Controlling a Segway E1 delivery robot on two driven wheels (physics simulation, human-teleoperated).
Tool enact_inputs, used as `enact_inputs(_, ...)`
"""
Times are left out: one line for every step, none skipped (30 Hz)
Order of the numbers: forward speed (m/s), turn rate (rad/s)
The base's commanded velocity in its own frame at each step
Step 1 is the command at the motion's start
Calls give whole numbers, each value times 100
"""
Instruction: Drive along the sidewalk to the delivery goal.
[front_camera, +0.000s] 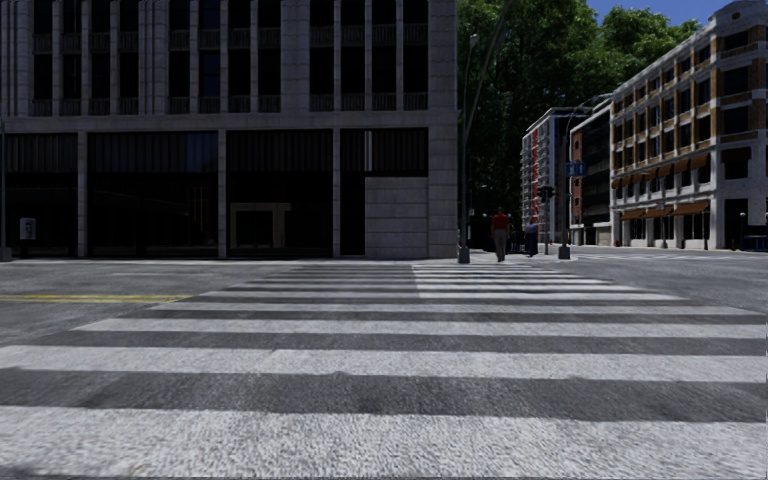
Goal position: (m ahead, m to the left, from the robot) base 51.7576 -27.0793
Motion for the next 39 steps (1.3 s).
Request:
enact_inputs(200,0)
enact_inputs(200,0)
enact_inputs(200,0)
enact_inputs(200,0)
enact_inputs(200,0)
enact_inputs(200,0)
enact_inputs(200,0)
enact_inputs(200,0)
enact_inputs(200,0)
enact_inputs(200,0)
enact_inputs(200,0)
enact_inputs(200,0)
enact_inputs(200,0)
enact_inputs(200,0)
enact_inputs(200,0)
enact_inputs(200,0)
enact_inputs(200,0)
enact_inputs(200,0)
enact_inputs(200,0)
enact_inputs(200,0)
enact_inputs(200,0)
enact_inputs(200,0)
enact_inputs(200,0)
enact_inputs(200,0)
enact_inputs(200,0)
enact_inputs(200,0)
enact_inputs(200,0)
enact_inputs(200,0)
enact_inputs(200,0)
enact_inputs(200,0)
enact_inputs(200,0)
enact_inputs(200,0)
enact_inputs(200,0)
enact_inputs(200,0)
enact_inputs(200,0)
enact_inputs(200,0)
enact_inputs(200,0)
enact_inputs(200,0)
enact_inputs(200,0)
